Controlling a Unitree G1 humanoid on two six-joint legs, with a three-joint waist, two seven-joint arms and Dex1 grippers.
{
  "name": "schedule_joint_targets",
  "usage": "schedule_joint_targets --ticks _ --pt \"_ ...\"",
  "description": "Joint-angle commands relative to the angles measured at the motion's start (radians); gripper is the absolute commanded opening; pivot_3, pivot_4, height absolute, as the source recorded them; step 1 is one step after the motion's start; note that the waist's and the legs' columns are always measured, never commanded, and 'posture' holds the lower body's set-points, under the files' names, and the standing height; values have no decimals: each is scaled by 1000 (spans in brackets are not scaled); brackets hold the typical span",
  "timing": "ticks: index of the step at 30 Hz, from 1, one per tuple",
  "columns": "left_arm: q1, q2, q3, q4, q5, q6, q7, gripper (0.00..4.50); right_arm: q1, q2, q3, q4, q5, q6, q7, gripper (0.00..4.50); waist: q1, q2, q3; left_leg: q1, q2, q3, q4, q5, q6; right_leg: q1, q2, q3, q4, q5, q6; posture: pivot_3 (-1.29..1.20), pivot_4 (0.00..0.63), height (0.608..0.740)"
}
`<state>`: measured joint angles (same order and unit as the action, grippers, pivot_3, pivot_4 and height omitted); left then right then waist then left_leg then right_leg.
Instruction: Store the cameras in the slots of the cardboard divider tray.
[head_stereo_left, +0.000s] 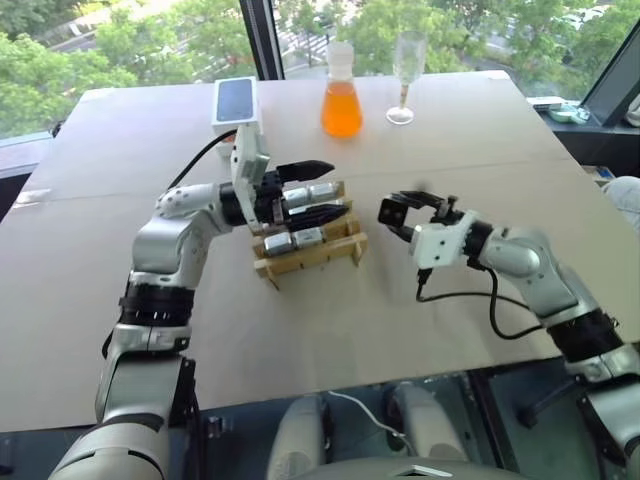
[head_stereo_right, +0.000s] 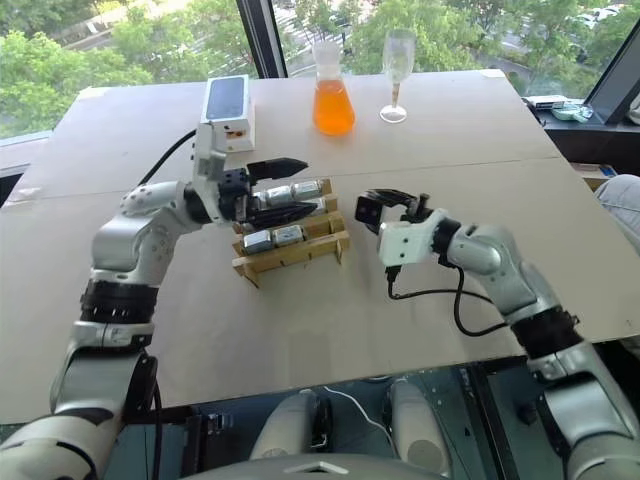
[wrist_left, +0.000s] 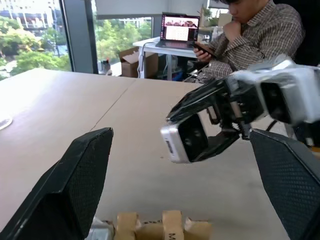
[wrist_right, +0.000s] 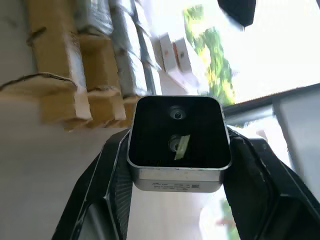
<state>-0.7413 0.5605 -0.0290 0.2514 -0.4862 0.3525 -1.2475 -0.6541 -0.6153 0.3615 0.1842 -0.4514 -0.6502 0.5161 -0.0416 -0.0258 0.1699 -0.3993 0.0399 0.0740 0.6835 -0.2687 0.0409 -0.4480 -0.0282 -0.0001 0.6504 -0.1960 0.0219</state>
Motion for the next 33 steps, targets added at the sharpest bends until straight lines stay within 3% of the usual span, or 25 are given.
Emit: schedule_joint_targets --ticks 1,8,15,19,26,33 --pt "-49 12 -39 38 54 -40 -56 4500 -107 -5 36 41 -117 -163 -65 1974 0 0 0 0 0 0 0 0 0 0 0 0 0 0 -1 0 150 740" --pt "-60 27 -77 38 83 -9 -129 4500 -218 43 105 125 -260 -262 -127 1974 5 -1 1 -3 0 1 0 0 0 -1 -1 0 -4 2 -3 0 150 740" --pt "-46 44 -103 42 106 -14 -193 4500 -228 80 139 162 -326 -308 -180 1974 9 -1 1 -4 0 1 0 0 0 -1 -1 0 -4 2 -3 0 150 740" --pt "-46 48 -118 55 137 -29 -206 3317 -237 92 150 211 -380 -316 -237 1974 8 -1 1 -4 0 1 1 0 0 -1 -1 0 -4 2 -3 0 150 740" --pt "-26 69 -151 38 161 -26 -256 651 -259 67 134 266 -406 -337 -321 1974 6 -1 1 -3 0 1 1 0 0 -1 -1 0 -3 2 -3 0 150 740" --pt "-39 49 -135 74 186 -58 -203 659 -258 48 119 204 -328 -332 -261 1974 6 -1 1 -3 0 1 1 0 0 -1 -1 0 -3 2 -3 0 150 740"
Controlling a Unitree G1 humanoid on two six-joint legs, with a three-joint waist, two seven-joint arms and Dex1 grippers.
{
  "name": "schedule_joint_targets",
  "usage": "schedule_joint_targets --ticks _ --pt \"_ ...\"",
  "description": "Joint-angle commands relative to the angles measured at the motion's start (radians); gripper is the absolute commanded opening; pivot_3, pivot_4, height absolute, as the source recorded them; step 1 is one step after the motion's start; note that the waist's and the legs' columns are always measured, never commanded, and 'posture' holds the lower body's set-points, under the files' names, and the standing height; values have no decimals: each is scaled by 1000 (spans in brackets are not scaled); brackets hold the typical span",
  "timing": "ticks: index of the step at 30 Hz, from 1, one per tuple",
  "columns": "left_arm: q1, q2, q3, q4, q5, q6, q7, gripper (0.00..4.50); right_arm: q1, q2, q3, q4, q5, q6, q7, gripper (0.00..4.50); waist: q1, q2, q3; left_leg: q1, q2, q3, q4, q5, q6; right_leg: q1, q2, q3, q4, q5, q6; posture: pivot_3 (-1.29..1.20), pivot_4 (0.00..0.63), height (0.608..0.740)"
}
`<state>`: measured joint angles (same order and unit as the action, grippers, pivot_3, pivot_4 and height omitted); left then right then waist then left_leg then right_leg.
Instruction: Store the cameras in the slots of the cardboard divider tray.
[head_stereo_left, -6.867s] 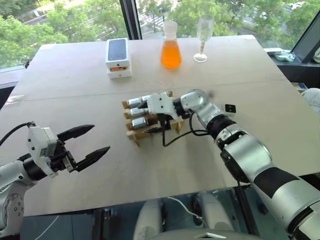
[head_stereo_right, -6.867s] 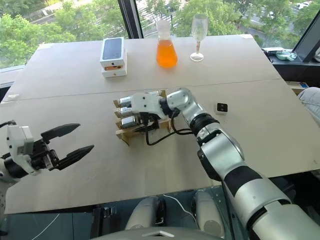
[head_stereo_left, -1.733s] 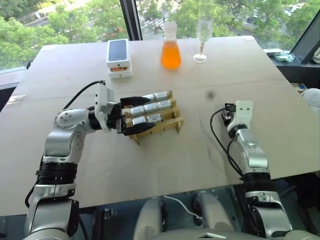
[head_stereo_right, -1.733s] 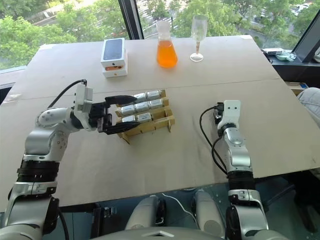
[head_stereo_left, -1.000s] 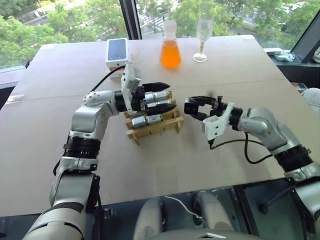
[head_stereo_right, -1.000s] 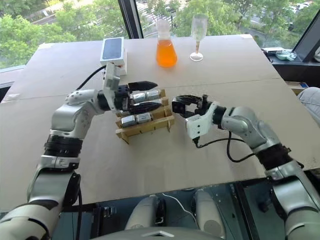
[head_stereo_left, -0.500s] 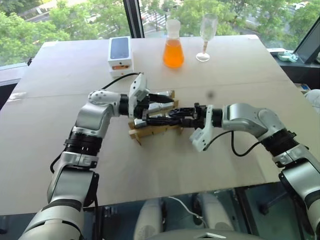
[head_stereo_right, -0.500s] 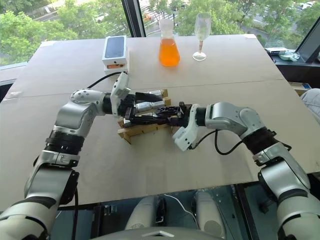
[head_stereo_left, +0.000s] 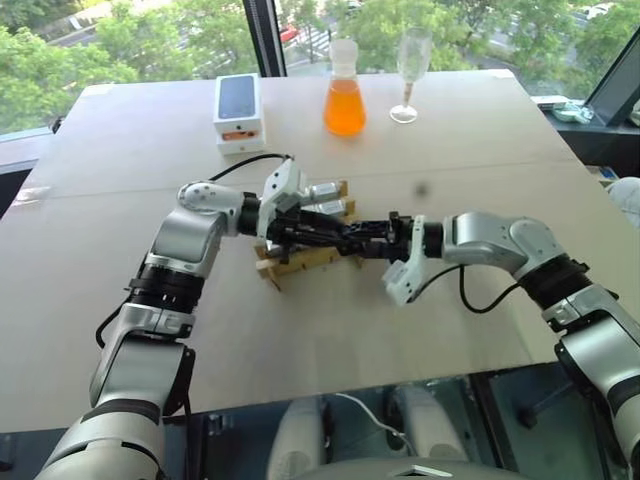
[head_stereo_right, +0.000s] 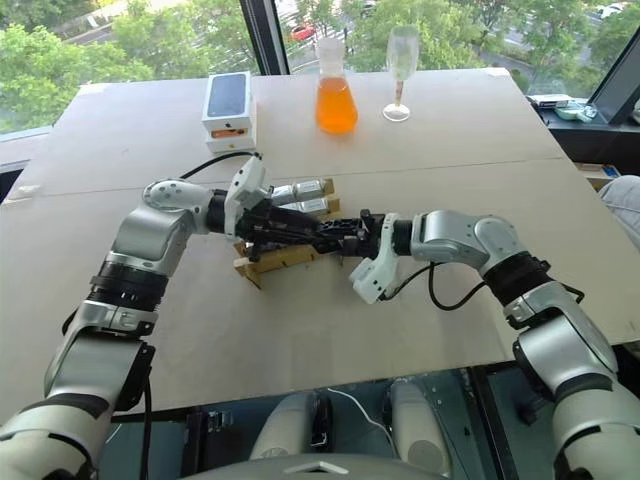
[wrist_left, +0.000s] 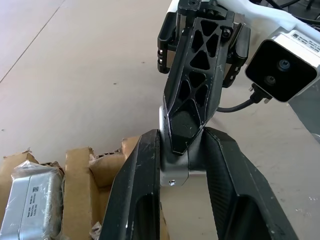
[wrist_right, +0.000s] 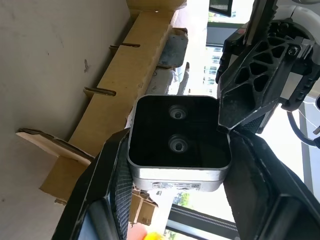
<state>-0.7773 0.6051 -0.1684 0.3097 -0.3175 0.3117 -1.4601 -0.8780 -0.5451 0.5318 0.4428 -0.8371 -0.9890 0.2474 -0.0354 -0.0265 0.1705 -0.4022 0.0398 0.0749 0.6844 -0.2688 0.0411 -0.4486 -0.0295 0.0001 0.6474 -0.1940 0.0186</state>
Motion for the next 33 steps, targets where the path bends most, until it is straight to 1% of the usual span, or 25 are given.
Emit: schedule_joint_targets --ticks 1,2,3,4,6,11,17,22,25,26,27,28,29,30,33 --pt "-4 3 5 16 16 -18 8 1159 -33 -23 -52 -59 63 9 13 1974 0 0 0 0 0 0 0 0 0 0 0 0 0 0 0 0 150 740" --pt "-4 4 6 15 16 -21 7 1700 -33 -23 -52 -64 68 12 20 1974 0 0 0 0 0 0 0 0 0 0 0 0 0 0 0 0 150 740" --pt "-6 2 8 15 15 -17 11 2075 -33 -22 -51 -69 74 16 27 1974 0 0 0 0 0 0 0 0 0 0 0 0 0 0 0 0 150 740" --pt "-9 0 9 17 15 -9 14 2630 -34 -22 -50 -74 80 20 34 1974 0 0 0 0 0 0 0 0 0 0 0 0 0 0 0 0 150 740" --pt "-12 8 2 7 5 22 -17 3493 -35 -20 -48 -85 94 30 47 1974 -1 0 0 0 0 0 0 0 0 0 0 0 0 0 0 0 150 740" --pt "-34 -7 19 28 10 36 4 3493 -32 -12 -44 -108 123 46 77 1974 0 0 0 0 0 0 0 0 0 0 0 0 1 0 0 0 150 740" --pt "-44 -18 27 12 -18 67 -4 3493 -18 -9 -34 -120 137 53 109 1974 0 0 0 0 0 0 0 0 0 0 0 0 1 0 0 0 150 740" --pt "-30 -6 7 6 -7 60 -28 3493 -13 -9 -35 -109 140 54 119 1974 0 0 0 0 0 0 0 0 0 0 0 0 1 0 0 0 150 740" --pt "-29 -14 17 -1 -19 75 -25 2705 -16 -11 -36 -100 139 54 120 1974 0 0 0 0 0 0 0 0 0 0 0 0 1 0 0 0 150 740" --pt "-30 -14 16 -2 -18 74 -27 2349 -16 -12 -37 -98 138 53 120 1974 0 0 0 0 0 0 1 0 0 0 0 0 1 0 0 0 150 740" --pt "-31 -14 14 -2 -16 74 -28 1848 -15 -12 -36 -97 138 53 119 1974 0 0 0 0 0 0 1 0 0 0 0 0 2 0 0 0 150 740" --pt "-31 -14 13 -1 -15 73 -28 1450 -14 -11 -36 -96 136 52 119 1974 0 0 0 0 0 0 1 0 0 0 0 0 2 0 0 0 150 740" --pt "-29 -13 12 -4 -14 73 -30 882 -12 -11 -34 -97 136 52 119 1974 0 0 0 0 0 0 1 0 0 0 0 0 2 0 0 0 150 740" --pt "-28 -13 12 -6 -15 75 -31 735 -10 -11 -32 -97 137 53 119 1974 0 0 0 0 0 0 1 0 0 0 0 0 2 0 0 0 150 740" --pt "-29 -16 12 -6 -16 75 -27 764 -1 -10 -31 -101 148 69 129 1974 0 0 0 1 0 0 1 0 0 0 0 0 3 0 0 0 150 740"
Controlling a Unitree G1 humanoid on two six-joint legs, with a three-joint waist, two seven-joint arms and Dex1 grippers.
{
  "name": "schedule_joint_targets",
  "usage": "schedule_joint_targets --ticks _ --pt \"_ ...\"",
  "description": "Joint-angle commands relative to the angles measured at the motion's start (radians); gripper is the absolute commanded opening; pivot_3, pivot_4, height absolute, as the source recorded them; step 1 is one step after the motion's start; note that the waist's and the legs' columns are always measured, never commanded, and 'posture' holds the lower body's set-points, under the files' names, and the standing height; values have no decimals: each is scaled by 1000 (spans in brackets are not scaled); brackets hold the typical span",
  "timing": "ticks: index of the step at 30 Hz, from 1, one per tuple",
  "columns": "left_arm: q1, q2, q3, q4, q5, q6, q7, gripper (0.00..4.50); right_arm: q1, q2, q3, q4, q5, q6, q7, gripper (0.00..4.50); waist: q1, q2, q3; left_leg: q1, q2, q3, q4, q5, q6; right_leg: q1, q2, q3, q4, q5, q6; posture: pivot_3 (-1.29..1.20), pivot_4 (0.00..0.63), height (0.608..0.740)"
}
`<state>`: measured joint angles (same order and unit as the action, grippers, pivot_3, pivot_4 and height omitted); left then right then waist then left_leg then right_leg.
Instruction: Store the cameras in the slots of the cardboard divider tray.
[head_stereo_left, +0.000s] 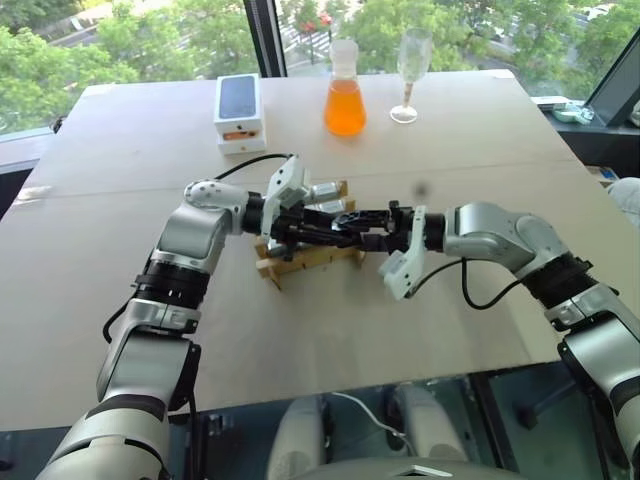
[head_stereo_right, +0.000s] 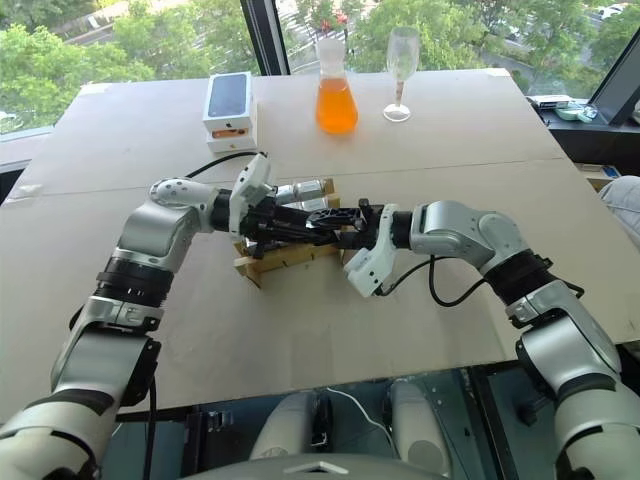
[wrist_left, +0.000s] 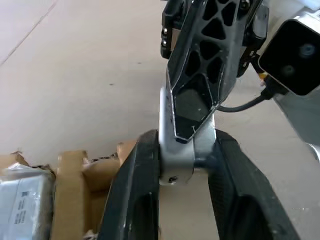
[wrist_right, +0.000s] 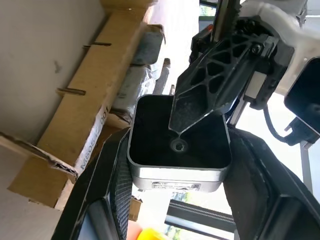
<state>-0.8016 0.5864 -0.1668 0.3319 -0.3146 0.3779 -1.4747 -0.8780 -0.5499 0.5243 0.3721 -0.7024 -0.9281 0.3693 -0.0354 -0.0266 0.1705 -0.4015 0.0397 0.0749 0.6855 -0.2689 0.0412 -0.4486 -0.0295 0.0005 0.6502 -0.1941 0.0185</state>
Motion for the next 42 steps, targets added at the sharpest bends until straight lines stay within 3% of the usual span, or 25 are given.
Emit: schedule_joint_targets --ticks 1,2,3,5,6,7,11,15,19,25,30,42 --pt "-4 2 10 -30 -19 8 -12 764 7 -6 -25 -37 24 21 17 1974 0 0 0 0 0 0 0 0 0 0 0 0 0 0 0 0 150 740" --pt "-4 2 11 -30 -20 8 -11 764 22 -4 -29 -44 56 39 36 1974 0 0 0 0 0 0 0 0 0 0 0 0 0 0 0 0 150 740" --pt "-4 1 12 -30 -20 8 -10 764 38 -3 -31 -50 96 57 61 3010 0 0 0 0 0 0 0 0 0 0 0 0 1 0 0 0 150 740" --pt "-8 0 14 -24 -14 0 -4 764 71 -6 -40 -52 200 116 135 3686 0 0 0 0 0 0 0 0 0 0 0 0 1 0 0 0 150 740" --pt "-11 0 17 -18 -10 -6 2 764 83 -11 -54 -50 256 144 166 4278 1 0 0 0 0 0 0 0 0 0 0 0 1 0 0 0 150 740" --pt "-15 0 22 -10 -4 -19 13 764 93 -27 -76 -46 329 160 198 4500 2 0 0 0 0 0 0 0 0 0 0 0 1 0 0 0 150 740" --pt "-18 -3 34 -3 -6 -26 42 764 179 -56 -147 -97 641 284 350 4500 4 0 0 0 0 0 1 0 0 1 -1 0 1 0 0 0 150 740" --pt "-18 -7 20 6 46 -75 117 764 427 -59 -255 -353 1140 730 493 4500 16 -1 0 1 1 -3 1 0 0 3 -1 -2 2 0 0 0 150 740" --pt "-22 -15 17 31 78 -95 168 764 605 -78 -385 -445 1355 843 603 4500 23 -1 0 1 0 -2 0 0 1 2 -1 -2 2 0 0 0 150 740" --pt "-44 -34 -7 100 131 -152 190 764 762 -88 -500 -467 1471 962 731 4500 25 -1 0 3 -1 -2 3 0 1 4 -1 -1 2 -1 6 0 150 740" --pt "-62 -46 -14 162 176 -205 212 764 850 -43 -551 -518 1505 998 738 4500 24 -1 0 4 0 -2 3 0 1 4 0 -1 4 -1 5 0 150 740" --pt "-57 -68 -59 230 260 -277 229 764 912 23 -610 -505 1397 932 749 4500 28 -1 -1 4 -1 -1 4 0 1 4 0 0 5 -1 6 0 150 740"
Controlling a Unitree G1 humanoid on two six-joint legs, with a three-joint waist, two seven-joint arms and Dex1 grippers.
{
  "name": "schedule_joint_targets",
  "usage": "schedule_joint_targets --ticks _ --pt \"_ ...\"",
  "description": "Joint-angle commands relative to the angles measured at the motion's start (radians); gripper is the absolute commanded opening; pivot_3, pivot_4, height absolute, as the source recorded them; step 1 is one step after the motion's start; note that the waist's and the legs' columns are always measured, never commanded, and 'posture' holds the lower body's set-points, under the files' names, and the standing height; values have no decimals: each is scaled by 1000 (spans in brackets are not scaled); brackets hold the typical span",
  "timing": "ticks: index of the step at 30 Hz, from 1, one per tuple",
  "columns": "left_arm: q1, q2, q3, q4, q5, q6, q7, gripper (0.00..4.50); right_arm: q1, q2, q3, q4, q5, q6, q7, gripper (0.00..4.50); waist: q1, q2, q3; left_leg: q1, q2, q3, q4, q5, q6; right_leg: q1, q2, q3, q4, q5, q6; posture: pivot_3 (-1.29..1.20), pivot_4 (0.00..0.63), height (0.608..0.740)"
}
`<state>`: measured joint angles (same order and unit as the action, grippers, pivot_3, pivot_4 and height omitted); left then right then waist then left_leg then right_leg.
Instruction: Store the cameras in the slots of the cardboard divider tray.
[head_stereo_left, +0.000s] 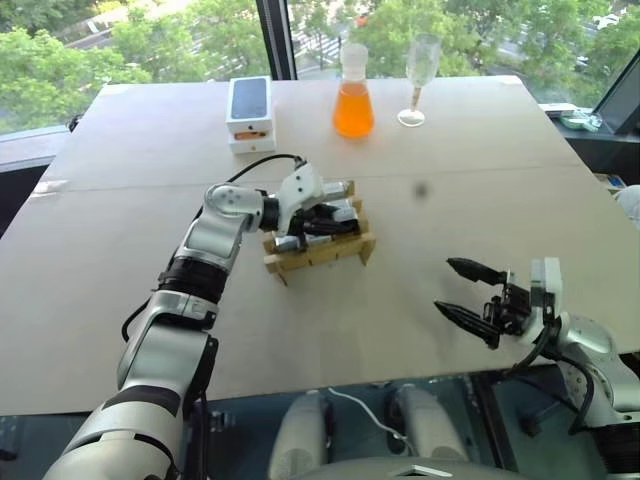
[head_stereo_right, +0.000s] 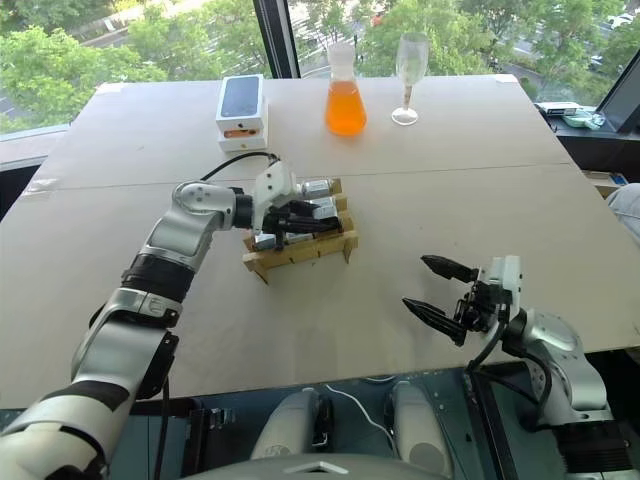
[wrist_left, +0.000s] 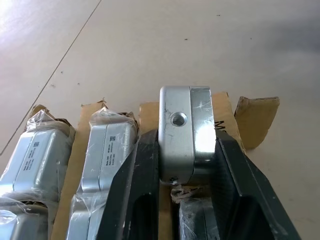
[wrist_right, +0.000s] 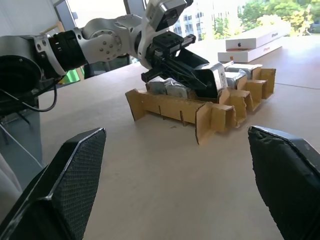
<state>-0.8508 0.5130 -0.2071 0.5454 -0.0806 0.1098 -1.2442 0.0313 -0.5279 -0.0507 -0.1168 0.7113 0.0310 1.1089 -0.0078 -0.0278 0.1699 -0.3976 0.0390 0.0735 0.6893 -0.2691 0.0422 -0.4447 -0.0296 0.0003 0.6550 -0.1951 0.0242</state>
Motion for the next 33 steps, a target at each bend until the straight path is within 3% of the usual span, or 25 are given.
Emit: schedule_joint_targets --ticks 1,10,21,23,24,29,33 --pt "-7 3 -18 18 28 -5 -1 764 2 3 -38 -13 -25 -32 10 4500 0 0 0 0 0 0 0 0 0 0 0 0 0 0 0 0 150 740" --pt "19 -27 -16 -64 8 91 1 764 -21 24 -49 -6 -36 -29 10 4500 4 0 -1 1 0 0 1 0 0 1 0 0 2 0 0 0 150 740" --pt "70 6 -20 -151 16 140 -4 764 -49 33 -51 21 -49 -39 18 4500 4 0 -1 0 0 0 1 0 0 0 0 0 1 0 0 0 150 740" --pt "68 4 -16 -150 14 137 2 1770 -54 36 -51 24 -49 -38 23 4500 4 0 -1 0 0 0 1 0 0 0 0 0 1 0 0 0 150 740" --pt "68 6 -18 -150 13 133 -3 1990 -56 37 -52 26 -52 -38 24 4500 3 0 -1 0 0 0 1 0 0 0 0 0 1 0 0 0 150 740" --pt "64 -11 33 -162 -40 113 10 4081 -54 39 -54 23 -56 -33 29 4500 2 0 -1 1 0 0 1 0 0 0 0 0 2 0 0 0 150 740" --pt "107 -5 166 -224 -160 148 49 4081 -38 34 -67 16 -57 -37 30 4500 -1 0 -1 0 0 0 1 0 0 0 0 0 2 0 0 0 150 740"
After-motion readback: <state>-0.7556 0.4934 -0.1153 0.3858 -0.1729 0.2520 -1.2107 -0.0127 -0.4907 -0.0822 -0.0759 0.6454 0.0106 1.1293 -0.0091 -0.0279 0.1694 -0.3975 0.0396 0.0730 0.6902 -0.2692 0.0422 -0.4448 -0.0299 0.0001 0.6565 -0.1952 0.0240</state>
